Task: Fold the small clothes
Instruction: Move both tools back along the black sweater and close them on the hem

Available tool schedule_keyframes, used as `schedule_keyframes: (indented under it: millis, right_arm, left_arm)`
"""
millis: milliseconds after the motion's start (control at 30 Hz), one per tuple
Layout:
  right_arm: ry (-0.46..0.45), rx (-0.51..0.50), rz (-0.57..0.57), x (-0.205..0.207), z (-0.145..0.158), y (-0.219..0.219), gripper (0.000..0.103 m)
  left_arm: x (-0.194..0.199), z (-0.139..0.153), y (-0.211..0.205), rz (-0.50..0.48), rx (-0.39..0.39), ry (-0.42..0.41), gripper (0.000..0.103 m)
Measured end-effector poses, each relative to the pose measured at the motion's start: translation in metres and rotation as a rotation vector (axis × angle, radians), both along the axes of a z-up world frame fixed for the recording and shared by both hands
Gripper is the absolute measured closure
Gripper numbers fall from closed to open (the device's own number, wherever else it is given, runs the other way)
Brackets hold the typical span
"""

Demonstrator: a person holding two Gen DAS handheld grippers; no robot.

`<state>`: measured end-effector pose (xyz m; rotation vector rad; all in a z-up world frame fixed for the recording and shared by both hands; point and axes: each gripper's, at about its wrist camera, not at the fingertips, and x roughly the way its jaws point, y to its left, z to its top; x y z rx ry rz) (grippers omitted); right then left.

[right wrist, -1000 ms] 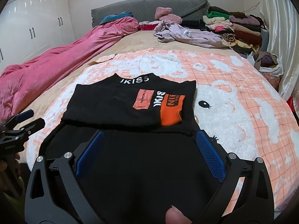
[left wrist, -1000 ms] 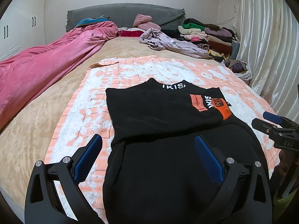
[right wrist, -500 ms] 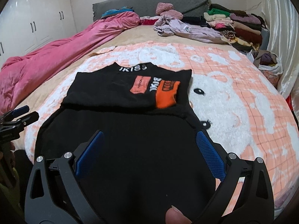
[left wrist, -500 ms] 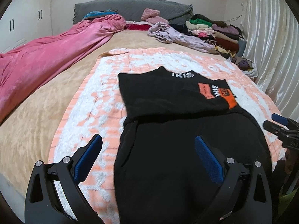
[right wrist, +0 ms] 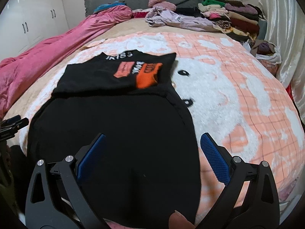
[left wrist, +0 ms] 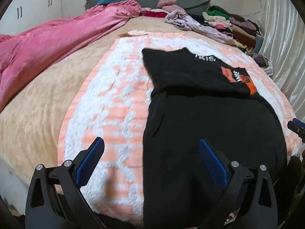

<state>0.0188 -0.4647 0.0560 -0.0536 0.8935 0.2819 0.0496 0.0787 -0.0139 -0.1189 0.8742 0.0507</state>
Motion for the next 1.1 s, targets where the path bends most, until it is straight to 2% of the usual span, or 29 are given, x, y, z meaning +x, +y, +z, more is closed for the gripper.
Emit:
schedule_keyframes:
  millis: [300, 467, 767, 1033, 1067, 1100]
  right_arm:
    - [0.073, 0.001, -0.031, -0.019, -0.022, -0.028, 0.01]
    - [0.109, -0.01, -0.05, -0.03, -0.035, -0.044, 0.01]
    - [0.168, 0.029, -0.061, -0.041, -0.052, -0.06, 0.01]
    - [0.205, 0.086, -0.034, -0.041, -0.057, -0.057, 0.053]
    - [0.202, 0.077, -0.031, -0.042, -0.057, -0.056, 0.057]
    - [0.2, 0.073, -0.026, -0.042, -0.057, -0.056, 0.066]
  left_arm:
    - [-0.016, -0.028, 0.007, 0.002, -0.061, 0.061, 0.005]
    - [-0.025, -0.037, 0.005, -0.007, -0.078, 0.074, 0.005]
    - [-0.041, -0.049, 0.0, -0.032, -0.092, 0.096, 0.005]
    - [-0.051, -0.05, 0.002, -0.041, -0.131, 0.093, 0.007]
    - [-0.053, -0.05, 0.001, -0.044, -0.144, 0.095, 0.011]
    - [-0.054, -0.05, 0.0, -0.046, -0.149, 0.095, 0.019]
